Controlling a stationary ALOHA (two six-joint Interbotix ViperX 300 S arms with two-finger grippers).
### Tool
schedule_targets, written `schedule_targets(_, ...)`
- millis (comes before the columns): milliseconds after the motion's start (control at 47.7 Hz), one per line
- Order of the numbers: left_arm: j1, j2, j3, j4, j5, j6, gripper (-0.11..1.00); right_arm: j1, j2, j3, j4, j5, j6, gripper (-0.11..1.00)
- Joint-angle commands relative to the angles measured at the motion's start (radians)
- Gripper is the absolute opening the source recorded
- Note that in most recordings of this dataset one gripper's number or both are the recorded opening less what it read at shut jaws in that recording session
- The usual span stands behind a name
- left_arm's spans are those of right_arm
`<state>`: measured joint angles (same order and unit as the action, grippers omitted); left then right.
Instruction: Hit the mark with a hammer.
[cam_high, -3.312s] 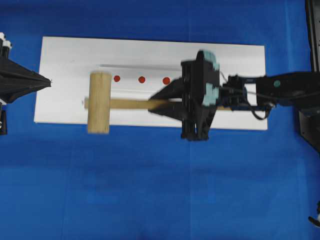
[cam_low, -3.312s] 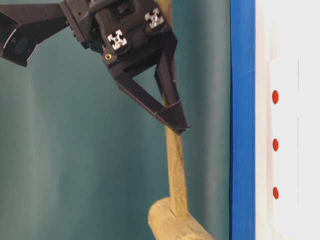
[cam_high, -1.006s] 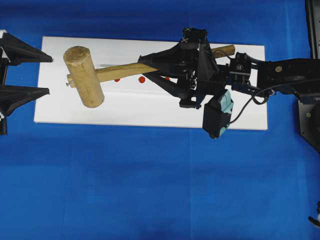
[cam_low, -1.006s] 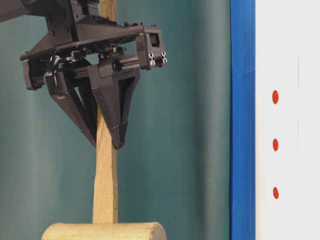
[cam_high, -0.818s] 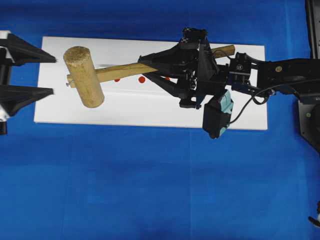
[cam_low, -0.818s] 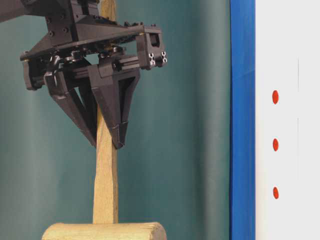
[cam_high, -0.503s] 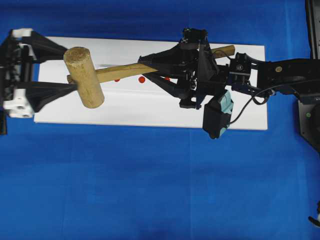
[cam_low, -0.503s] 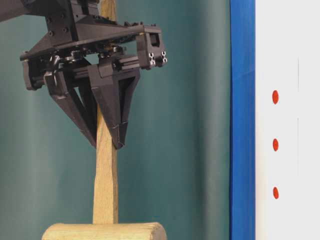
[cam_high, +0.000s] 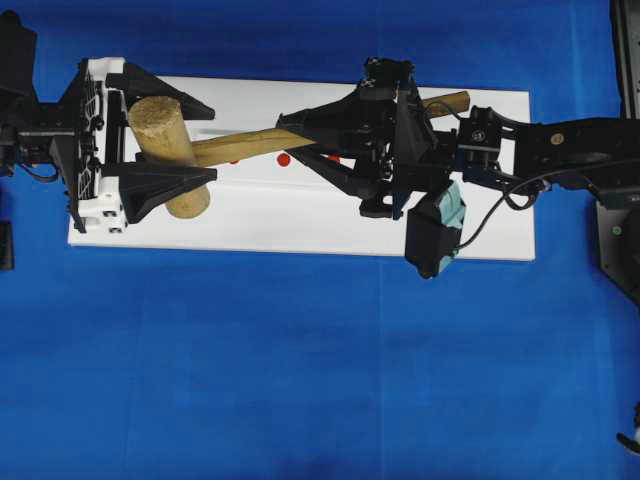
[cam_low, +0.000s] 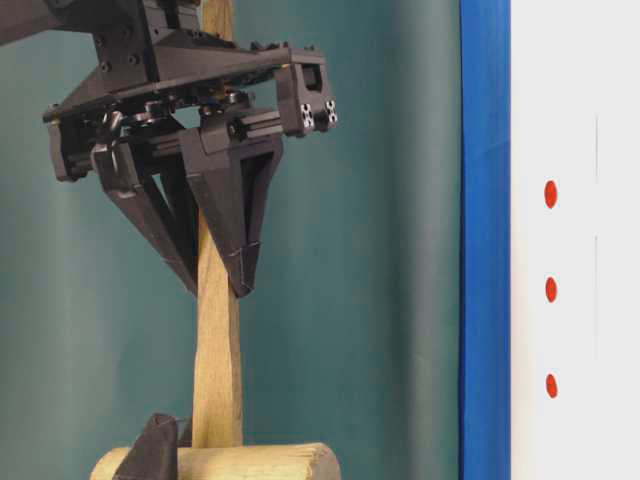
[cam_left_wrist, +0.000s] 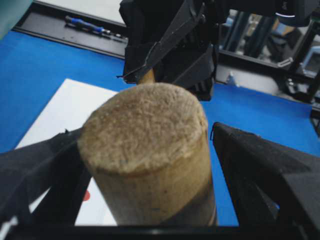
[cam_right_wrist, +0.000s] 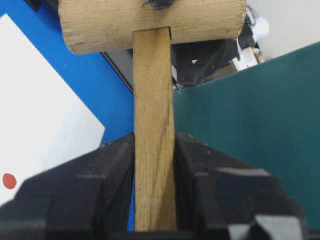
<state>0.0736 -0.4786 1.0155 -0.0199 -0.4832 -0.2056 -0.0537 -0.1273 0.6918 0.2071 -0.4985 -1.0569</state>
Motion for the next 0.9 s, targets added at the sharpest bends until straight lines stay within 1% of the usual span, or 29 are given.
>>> schedule_targets(0, 0.003, -0.005, -0.025, -0.002, -0.003, -0.009, 0.9, -0.002, -0.035, -0.023, 0.002, -0.008, 0.002, 0.1)
schedule_targets(63, 0.003, -0.006, -0.023, -0.002, 0.003, -0.035, 0.84, -0.002, -0.035, -0.025, 0.003, -0.008, 0.003, 0.1)
schedule_targets(126, 0.003, -0.008, -0.02, 0.0, 0.003, -0.046, 0.68, -0.002, -0.035, -0.025, 0.003, -0.008, 0.005, 0.09)
schedule_targets(189, 0.002, -0.009, -0.018, 0.0, 0.003, -0.048, 0.5, -0.003, -0.035, -0.025, 0.005, -0.008, 0.006, 0.1)
schedule_targets(210, 0.0, -0.009, -0.018, 0.0, 0.005, -0.046, 0.45, -0.003, -0.035, -0.025, 0.005, -0.008, 0.006, 0.09)
schedule_targets(231, -0.002, -0.009, -0.017, 0.002, 0.003, -0.046, 0.43, -0.002, -0.035, -0.025, 0.005, -0.008, 0.008, 0.1)
schedule_targets(419, -0.002, -0.009, -0.017, 0.002, 0.005, -0.044, 0.43, -0.003, -0.035, -0.026, 0.006, 0.0, 0.011, 0.1)
schedule_targets(650, -0.002, -0.012, -0.014, 0.002, 0.008, -0.046, 0.43, -0.003, -0.035, -0.028, 0.006, 0.04, 0.012, 0.11)
schedule_targets(692, -0.002, -0.012, -0.014, 0.002, 0.009, -0.046, 0.43, -0.003, -0.035, -0.028, 0.008, 0.041, 0.012, 0.16)
schedule_targets(734, 0.0, -0.012, -0.014, 0.0, 0.011, -0.044, 0.43, -0.003, -0.035, -0.028, 0.011, 0.043, 0.014, 0.24)
schedule_targets(776, -0.002, -0.012, -0.014, 0.002, 0.011, -0.044, 0.43, -0.003, -0.035, -0.028, 0.018, 0.043, 0.018, 0.35)
schedule_targets(881, -0.002, -0.014, -0.014, 0.002, 0.015, -0.043, 0.43, -0.002, -0.038, -0.026, 0.035, 0.041, 0.028, 0.68)
